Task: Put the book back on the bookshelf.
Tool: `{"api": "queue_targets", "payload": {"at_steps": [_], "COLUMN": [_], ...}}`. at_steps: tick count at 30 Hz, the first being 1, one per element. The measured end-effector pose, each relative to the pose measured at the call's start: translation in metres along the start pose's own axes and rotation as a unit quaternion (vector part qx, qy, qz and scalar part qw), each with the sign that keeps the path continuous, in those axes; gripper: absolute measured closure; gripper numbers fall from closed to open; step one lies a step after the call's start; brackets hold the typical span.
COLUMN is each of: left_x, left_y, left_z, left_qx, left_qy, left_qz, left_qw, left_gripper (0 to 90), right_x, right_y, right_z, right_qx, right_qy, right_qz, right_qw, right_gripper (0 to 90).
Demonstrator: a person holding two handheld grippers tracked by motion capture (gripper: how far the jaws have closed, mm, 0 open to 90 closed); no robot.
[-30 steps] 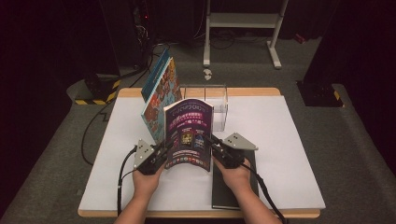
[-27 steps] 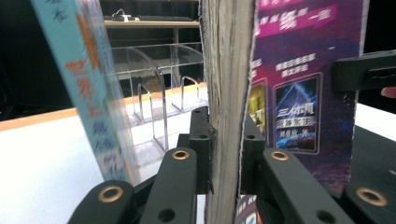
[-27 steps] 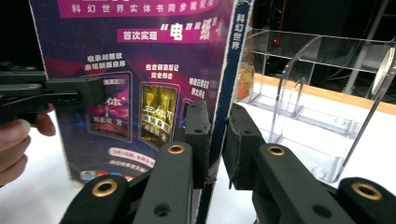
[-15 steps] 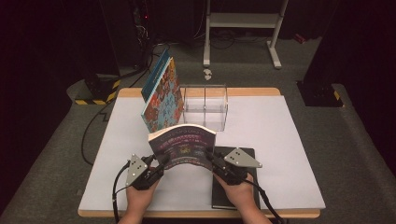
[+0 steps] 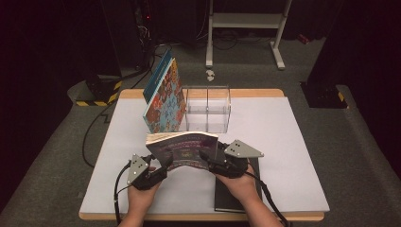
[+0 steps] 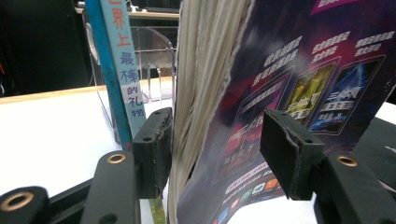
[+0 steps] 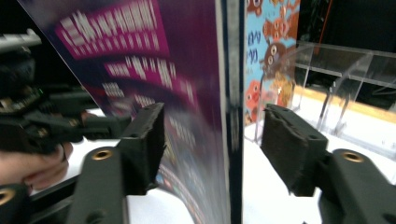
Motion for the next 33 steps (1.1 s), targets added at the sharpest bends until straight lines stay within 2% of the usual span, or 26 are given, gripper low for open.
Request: {"api": "queue_targets", "payload": {"at_steps": [2,4,5,7,11,16,18,20,22,26,27,30,33], "left_x": [0.000,0.000,0.000,0.000,0.000,0.000,0.000,0.001,0.001,0.002,0.003,0.003,0.004], "left_y": [-0.001,-0.002,-0.003,-0.004,-0.005,-0.006,-0.006,-0.005,-0.005,-0.005,-0.006,-0.005,-0.004], "left_z": [0.000,0.000,0.000,0.001,0.001,0.001,0.002,0.001,0.001,0.000,0.000,0.000,-0.001], "left_qx": [0.002,0.004,0.004,0.006,0.007,0.008,0.008,0.007,0.007,0.007,0.007,0.007,0.007], "left_qy": [0.001,-0.001,-0.003,-0.006,-0.009,-0.012,-0.012,-0.008,-0.011,-0.010,-0.011,-0.007,-0.008], "left_qz": [-0.005,-0.007,-0.007,-0.004,-0.006,-0.007,-0.010,-0.015,-0.008,-0.018,-0.013,-0.015,-0.013], "left_qw": [1.0000,1.0000,1.0000,1.0000,0.9999,0.9999,0.9998,0.9998,0.9999,0.9998,0.9998,0.9998,0.9999], "left_gripper": [44.3,44.0,44.0,44.1,44.1,44.0,43.9,44.0,43.9,43.8,43.8,43.3,42.4], "right_x": [0.006,0.009,0.010,0.010,0.012,0.017,0.018,0.018,0.016,0.014,0.014,0.015,0.015], "right_y": [-0.002,-0.003,-0.003,-0.005,-0.006,-0.009,-0.010,-0.011,-0.012,-0.018,-0.019,-0.016,-0.012], "right_z": [0.000,0.000,0.001,0.000,-0.002,-0.005,-0.006,-0.007,-0.010,-0.013,-0.014,-0.016,-0.016], "right_qx": [0.005,-0.012,-0.010,-0.016,-0.002,0.008,0.016,0.020,0.026,0.026,0.025,0.032,0.028], "right_qy": [0.001,0.002,-0.003,0.000,0.021,0.046,0.050,0.050,0.053,0.055,0.056,0.056,0.058], "right_qz": [-0.004,-0.006,-0.005,-0.009,-0.008,-0.018,-0.027,-0.038,-0.054,-0.087,-0.089,-0.074,-0.061], "right_qw": [1.0000,0.9999,0.9999,0.9998,0.9998,0.9988,0.9983,0.9978,0.9968,0.9944,0.9941,0.9952,0.9961], "right_gripper": [34.6,36.1,37.0,43.3,54.1,60.6,63.9,73.5,80.3,82.4,82.9,83.3,83.4]}}
Point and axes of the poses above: each handheld gripper's, and its own axes: z roughly forward along the jaws, x roughly out of its top, y roughly to its right, the point moved 1 cm from there along z, roughly forward along the jaws, and after that the axes turned 3 degrees about -y, right-handed, at the moved point
